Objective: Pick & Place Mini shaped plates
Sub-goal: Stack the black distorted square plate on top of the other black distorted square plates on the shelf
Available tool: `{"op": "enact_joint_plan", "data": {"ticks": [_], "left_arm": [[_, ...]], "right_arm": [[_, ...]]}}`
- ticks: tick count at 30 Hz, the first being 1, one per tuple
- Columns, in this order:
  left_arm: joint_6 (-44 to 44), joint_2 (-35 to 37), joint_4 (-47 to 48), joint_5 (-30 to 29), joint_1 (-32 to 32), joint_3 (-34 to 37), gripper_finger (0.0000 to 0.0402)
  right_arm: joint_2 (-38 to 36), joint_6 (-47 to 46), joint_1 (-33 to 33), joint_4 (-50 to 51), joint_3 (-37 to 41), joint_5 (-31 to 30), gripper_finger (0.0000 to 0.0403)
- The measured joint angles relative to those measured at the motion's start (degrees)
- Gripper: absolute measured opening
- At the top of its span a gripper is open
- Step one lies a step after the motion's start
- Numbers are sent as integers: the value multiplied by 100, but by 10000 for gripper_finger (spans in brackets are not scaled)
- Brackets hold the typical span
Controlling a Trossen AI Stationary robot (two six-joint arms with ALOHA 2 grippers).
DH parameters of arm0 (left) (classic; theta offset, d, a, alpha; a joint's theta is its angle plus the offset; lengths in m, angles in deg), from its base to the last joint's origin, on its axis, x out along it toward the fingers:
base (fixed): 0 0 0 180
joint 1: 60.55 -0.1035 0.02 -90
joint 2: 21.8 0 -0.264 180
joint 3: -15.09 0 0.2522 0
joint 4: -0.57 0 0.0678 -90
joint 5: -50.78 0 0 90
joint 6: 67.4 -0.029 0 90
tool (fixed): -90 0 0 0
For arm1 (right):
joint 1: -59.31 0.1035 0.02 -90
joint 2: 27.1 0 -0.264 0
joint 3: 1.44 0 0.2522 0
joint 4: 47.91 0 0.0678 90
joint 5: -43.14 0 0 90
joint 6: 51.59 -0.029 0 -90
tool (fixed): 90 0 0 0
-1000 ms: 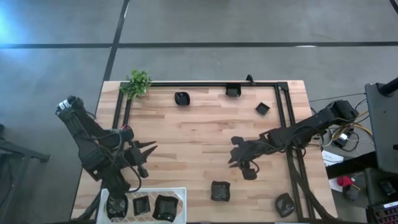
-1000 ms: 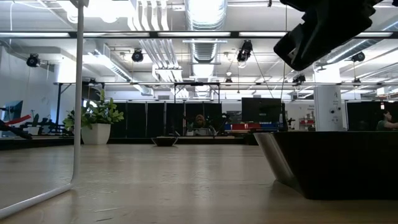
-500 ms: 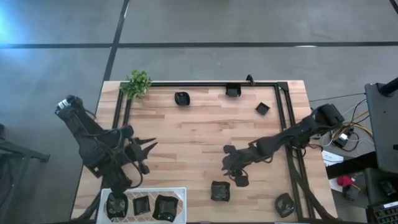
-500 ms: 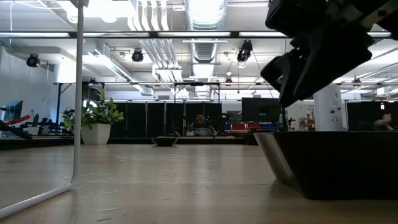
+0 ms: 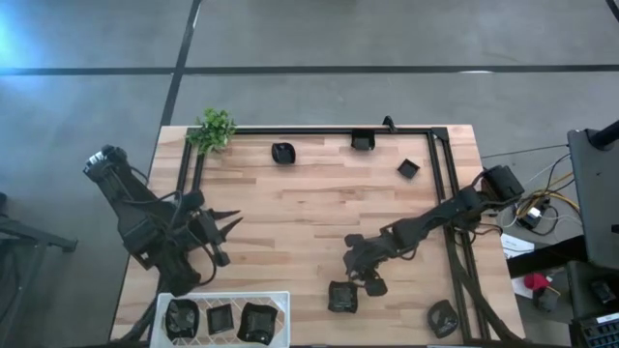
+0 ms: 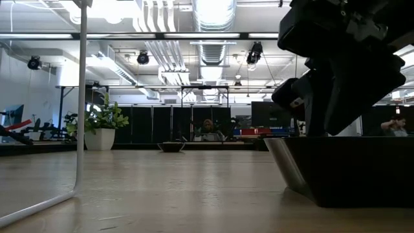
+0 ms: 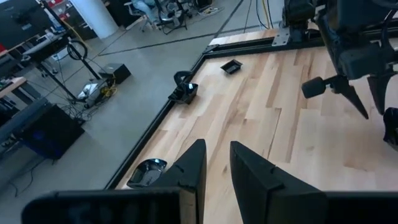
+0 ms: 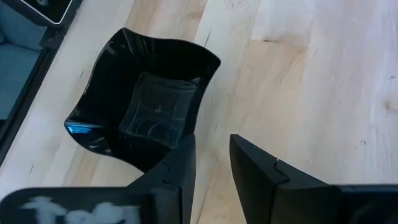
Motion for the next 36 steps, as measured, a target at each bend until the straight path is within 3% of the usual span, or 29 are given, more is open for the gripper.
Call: {"op": "enact_joint_plan", "data": {"ticks": [12,36], "left_arm": [[-190,15,7,-4,0,0,68],[-388,15,9,-11,0,0,68]], "right_arm": [[-4,-514,2,-11,-91,141,91],[20,-487,2,-55,-91,137,93]]}}
